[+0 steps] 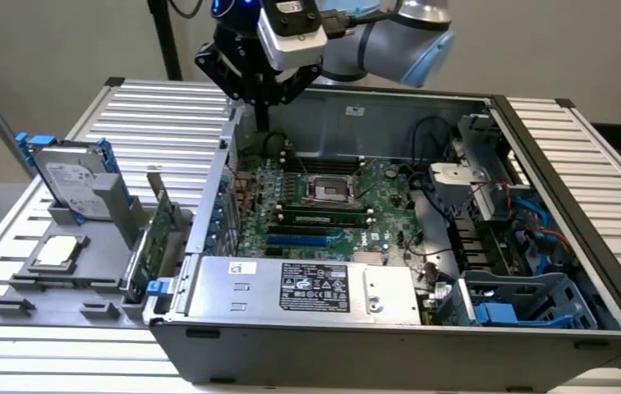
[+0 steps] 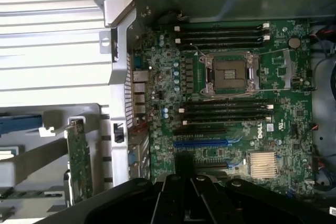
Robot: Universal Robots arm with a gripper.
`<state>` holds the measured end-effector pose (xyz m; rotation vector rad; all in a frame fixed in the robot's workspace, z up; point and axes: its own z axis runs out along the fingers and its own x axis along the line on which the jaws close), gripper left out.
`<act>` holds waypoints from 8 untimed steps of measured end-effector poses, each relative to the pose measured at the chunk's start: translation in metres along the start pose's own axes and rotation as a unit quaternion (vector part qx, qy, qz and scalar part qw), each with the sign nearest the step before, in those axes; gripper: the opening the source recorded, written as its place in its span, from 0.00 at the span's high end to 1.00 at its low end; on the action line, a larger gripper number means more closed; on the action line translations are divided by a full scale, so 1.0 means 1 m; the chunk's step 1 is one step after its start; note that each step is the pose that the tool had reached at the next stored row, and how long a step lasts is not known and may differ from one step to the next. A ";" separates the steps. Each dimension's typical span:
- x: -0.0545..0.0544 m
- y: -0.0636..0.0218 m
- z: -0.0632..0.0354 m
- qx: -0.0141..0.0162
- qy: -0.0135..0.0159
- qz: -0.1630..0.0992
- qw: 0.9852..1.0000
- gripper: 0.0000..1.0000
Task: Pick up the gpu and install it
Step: 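Reach for the gpu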
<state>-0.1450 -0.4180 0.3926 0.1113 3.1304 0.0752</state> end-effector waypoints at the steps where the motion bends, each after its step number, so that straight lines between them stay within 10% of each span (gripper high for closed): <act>1: 0.004 -0.0021 -0.0001 0.000 0.000 0.000 1.000 0.89; 8: 0.036 -0.0124 -0.0003 0.000 0.000 0.000 1.000 0.89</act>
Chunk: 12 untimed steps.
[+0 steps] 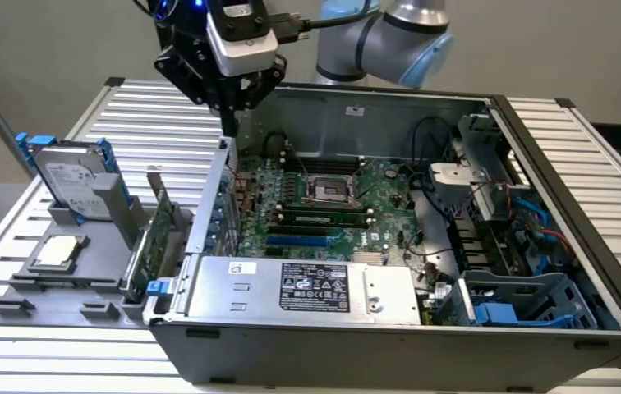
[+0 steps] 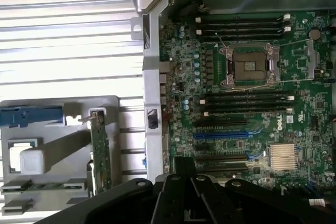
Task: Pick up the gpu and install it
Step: 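Reach for the gpu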
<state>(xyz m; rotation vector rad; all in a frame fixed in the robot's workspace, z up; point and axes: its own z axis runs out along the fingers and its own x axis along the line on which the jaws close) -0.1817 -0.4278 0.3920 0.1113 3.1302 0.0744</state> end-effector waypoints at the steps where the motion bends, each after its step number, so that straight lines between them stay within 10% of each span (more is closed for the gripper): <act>1: 0.004 -0.0011 0.0001 0.000 0.000 0.000 1.000 0.89; 12: 0.054 -0.0115 0.0026 0.001 0.000 0.000 1.000 0.89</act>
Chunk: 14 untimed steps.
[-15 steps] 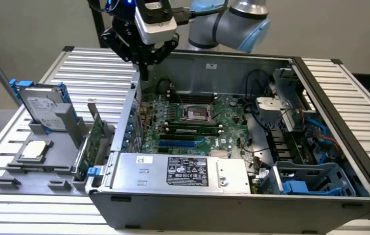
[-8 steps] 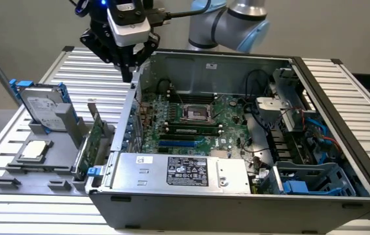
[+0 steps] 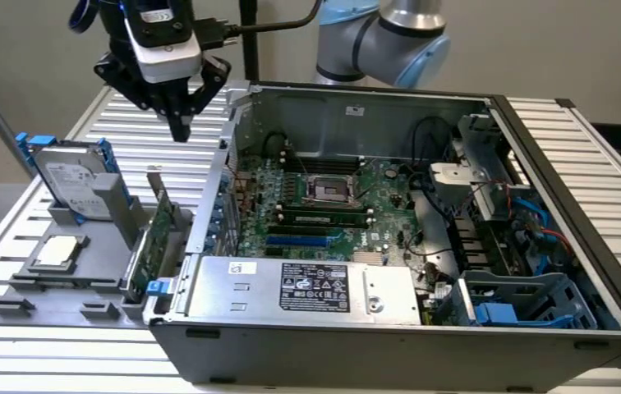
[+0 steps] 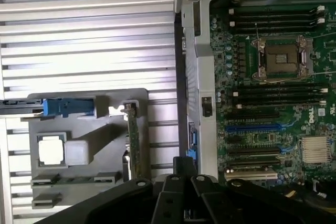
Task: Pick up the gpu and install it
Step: 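Reach for the gpu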
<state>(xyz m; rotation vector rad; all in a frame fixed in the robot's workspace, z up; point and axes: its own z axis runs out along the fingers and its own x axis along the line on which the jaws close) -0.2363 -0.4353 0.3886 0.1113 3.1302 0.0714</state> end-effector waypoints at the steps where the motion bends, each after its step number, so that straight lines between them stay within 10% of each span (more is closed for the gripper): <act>1: 0.004 -0.0008 0.0005 0.000 0.000 0.000 1.000 0.89; 14: 0.063 -0.0103 0.0096 0.001 0.000 0.000 1.000 0.89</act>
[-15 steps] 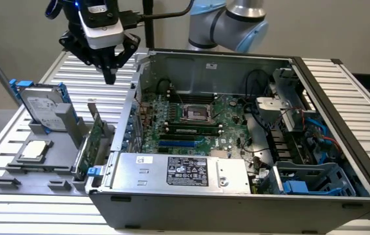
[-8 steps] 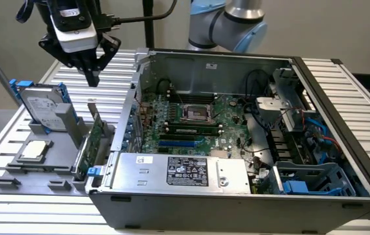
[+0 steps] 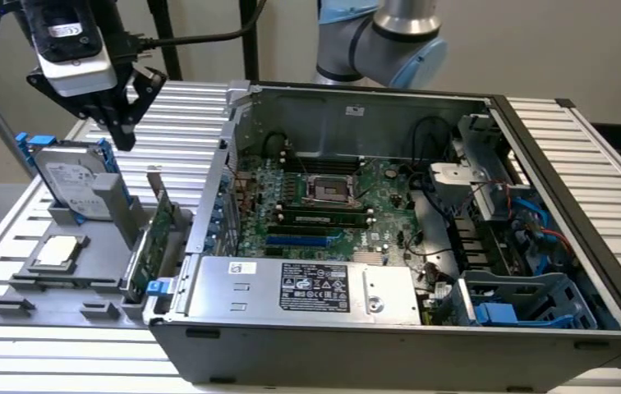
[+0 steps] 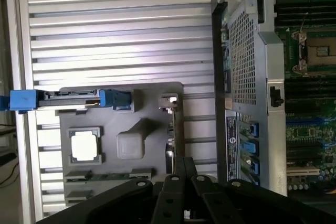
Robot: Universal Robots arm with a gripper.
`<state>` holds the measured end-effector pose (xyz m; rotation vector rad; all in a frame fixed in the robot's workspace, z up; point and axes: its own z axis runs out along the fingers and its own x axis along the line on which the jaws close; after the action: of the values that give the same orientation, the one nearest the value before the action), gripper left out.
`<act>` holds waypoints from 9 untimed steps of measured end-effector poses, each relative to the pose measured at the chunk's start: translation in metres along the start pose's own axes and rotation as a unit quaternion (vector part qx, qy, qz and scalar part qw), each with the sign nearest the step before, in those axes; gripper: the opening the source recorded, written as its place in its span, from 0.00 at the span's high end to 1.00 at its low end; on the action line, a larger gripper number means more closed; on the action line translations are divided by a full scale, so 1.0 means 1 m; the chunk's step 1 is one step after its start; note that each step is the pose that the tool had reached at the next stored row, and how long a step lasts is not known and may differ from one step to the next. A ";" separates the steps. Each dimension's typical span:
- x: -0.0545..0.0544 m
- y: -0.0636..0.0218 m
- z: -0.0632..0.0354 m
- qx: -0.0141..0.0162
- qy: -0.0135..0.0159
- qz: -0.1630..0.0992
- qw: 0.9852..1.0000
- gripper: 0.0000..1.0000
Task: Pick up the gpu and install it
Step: 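Reach for the gpu, then pick up the gpu and move the gpu toward the slot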
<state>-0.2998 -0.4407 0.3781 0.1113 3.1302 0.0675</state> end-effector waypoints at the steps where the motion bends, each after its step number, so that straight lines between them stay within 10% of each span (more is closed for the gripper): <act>1: 0.004 -0.0012 0.0003 0.000 0.000 0.000 1.000 0.89; 9: 0.013 -0.0035 0.0004 0.000 0.000 0.000 1.000 0.89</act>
<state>-0.3126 -0.4433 0.3774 0.1113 3.1302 0.0677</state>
